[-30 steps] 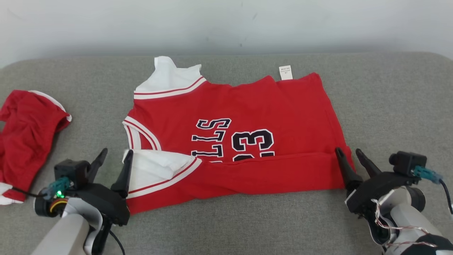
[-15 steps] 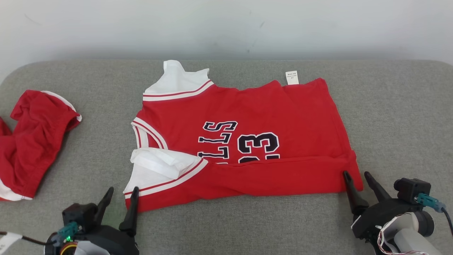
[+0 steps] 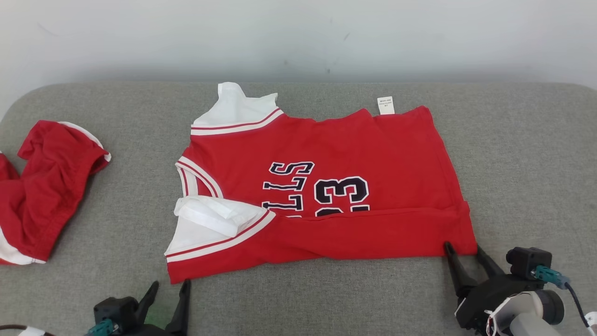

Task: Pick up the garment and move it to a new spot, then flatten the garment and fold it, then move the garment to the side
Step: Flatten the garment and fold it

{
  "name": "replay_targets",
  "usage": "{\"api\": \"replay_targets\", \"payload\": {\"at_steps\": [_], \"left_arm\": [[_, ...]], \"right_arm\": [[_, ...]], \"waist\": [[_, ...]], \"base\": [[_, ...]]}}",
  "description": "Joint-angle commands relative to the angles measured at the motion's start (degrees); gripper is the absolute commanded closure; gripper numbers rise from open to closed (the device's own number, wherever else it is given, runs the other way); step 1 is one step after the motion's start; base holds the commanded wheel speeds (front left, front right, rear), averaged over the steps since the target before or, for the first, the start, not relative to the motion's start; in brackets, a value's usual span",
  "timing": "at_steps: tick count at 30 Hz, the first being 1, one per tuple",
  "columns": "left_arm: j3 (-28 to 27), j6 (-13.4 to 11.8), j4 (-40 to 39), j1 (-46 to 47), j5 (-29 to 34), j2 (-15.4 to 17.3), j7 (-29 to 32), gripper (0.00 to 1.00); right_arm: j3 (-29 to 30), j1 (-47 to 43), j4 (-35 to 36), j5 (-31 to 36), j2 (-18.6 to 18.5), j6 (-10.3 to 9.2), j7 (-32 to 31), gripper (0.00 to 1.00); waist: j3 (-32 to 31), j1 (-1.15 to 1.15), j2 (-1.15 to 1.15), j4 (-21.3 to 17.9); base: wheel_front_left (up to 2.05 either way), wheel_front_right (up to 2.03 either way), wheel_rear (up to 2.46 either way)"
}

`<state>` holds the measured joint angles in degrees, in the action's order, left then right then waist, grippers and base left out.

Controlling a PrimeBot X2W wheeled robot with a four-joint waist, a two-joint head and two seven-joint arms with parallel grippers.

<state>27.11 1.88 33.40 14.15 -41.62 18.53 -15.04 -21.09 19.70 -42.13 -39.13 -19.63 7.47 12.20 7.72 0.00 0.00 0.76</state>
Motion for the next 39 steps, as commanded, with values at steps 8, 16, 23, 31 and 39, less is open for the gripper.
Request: {"api": "replay_targets", "payload": {"at_steps": [8,16,23,31,39], "left_arm": [[-0.9,2.7,4.8,2.7,1.0,-2.9,-0.2,1.00],[-2.9,3.7,4.3,0.6,3.0,-2.5,-0.2,1.00],[-4.2,3.9,0.4,-4.1,5.1,-2.5,-0.2,1.00],[-3.4,2.3,-6.5,-12.3,5.1,-1.8,0.6,1.00],[-3.3,-0.2,-13.9,-18.4,3.9,-0.5,3.5,1.00]], "right_arm": [[0.5,-0.1,-2.1,0.3,0.9,0.03,-0.3,1.00],[1.2,-1.6,-2.0,-0.6,0.3,0.03,0.6,1.00],[2.7,-5.5,1.1,-1.3,-0.6,0.03,1.4,1.00],[6.8,-14.7,8.7,-0.7,-2.7,0.03,-0.3,1.00],[13.9,-23.7,17.5,1.2,-1.5,0.02,-6.1,1.00]], "waist": [[-1.0,0.00,0.00,-0.2],[-2.0,0.00,0.00,-0.4],[-3.4,0.00,0.00,0.1],[-4.9,0.00,0.00,0.3],[-4.3,0.00,0.00,0.2]], "base": [[0.00,0.00,0.00],[0.00,0.00,0.00],[0.00,0.00,0.00],[0.00,0.00,0.00],[0.00,0.00,0.00]]}}
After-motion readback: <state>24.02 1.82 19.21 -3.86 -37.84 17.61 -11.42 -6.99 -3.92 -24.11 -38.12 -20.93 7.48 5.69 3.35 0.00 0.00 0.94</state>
